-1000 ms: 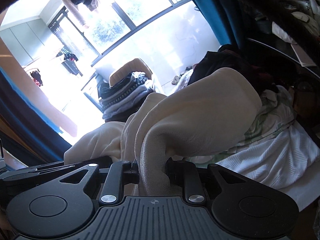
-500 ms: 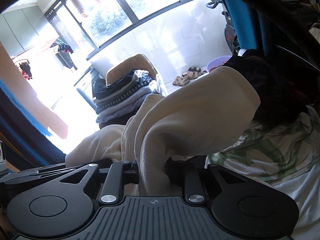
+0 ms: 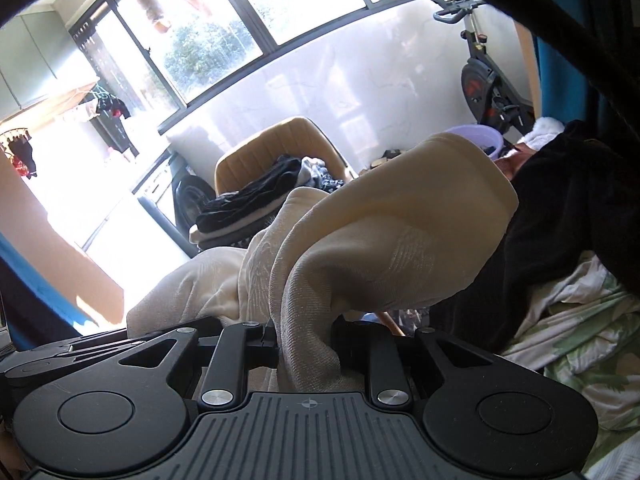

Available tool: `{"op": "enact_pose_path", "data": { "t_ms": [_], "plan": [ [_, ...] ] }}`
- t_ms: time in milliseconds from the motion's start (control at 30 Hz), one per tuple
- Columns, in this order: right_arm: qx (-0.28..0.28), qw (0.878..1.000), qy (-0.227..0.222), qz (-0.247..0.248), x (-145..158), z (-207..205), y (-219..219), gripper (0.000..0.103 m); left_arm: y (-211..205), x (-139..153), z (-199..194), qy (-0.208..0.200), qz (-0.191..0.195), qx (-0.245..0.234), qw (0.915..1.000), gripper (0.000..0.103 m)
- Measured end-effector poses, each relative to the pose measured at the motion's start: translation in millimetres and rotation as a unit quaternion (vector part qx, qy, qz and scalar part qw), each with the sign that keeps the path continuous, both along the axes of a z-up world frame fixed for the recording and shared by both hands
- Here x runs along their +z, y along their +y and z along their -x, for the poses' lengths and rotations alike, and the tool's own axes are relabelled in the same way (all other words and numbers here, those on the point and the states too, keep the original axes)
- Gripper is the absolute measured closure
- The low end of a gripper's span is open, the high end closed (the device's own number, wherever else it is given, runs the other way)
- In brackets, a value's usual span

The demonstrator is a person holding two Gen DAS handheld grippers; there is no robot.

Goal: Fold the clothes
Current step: 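Carry the folded cream coat with both tools toward the tan chair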

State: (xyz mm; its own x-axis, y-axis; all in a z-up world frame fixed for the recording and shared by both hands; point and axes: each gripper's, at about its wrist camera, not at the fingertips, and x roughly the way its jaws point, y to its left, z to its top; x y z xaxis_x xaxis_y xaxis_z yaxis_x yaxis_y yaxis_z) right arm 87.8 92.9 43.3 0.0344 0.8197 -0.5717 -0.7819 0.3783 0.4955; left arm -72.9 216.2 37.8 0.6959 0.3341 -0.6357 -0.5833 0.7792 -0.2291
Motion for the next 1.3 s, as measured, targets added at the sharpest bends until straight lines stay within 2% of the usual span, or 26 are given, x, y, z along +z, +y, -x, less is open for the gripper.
{"op": "enact_pose_path", "data": {
  "t_ms": [167, 433, 533, 700, 867, 1033, 1133, 1300],
  "plan": [
    [0.012, 1.0, -0.008, 0.006, -4, -4, 61, 0.084, 54, -9, -4, -0.007, 0.008, 0.009, 0.9999, 0.08],
    [0.037, 0.999, 0.011, 0.0, -27, -57, 170, 0.084, 156, -17, -37, -0.001, 0.01, 0.034, 0.9994, 0.081],
    [0.048, 0.999, 0.016, -0.008, -21, -84, 224, 0.084, 197, -7, -54, -0.004, 0.006, 0.057, 0.9983, 0.081],
    [0.089, 0.995, -0.003, -0.038, 9, -115, 324, 0.084, 269, 18, -67, -0.026, -0.026, 0.095, 0.9948, 0.081],
    [0.119, 0.99, -0.019, -0.071, 39, -136, 429, 0.085, 369, 42, -55, -0.049, -0.016, 0.132, 0.9899, 0.081],
    [0.107, 0.989, 0.006, -0.105, 51, -141, 533, 0.085, 459, 60, -26, -0.047, -0.055, 0.155, 0.9852, 0.081],
    [0.093, 0.99, 0.028, -0.106, 48, -140, 588, 0.085, 500, 61, -17, -0.047, -0.049, 0.156, 0.9854, 0.081],
    [0.081, 0.993, 0.029, -0.085, 27, -123, 653, 0.085, 561, 43, -20, -0.028, -0.03, 0.146, 0.9885, 0.081]
  ]
}}
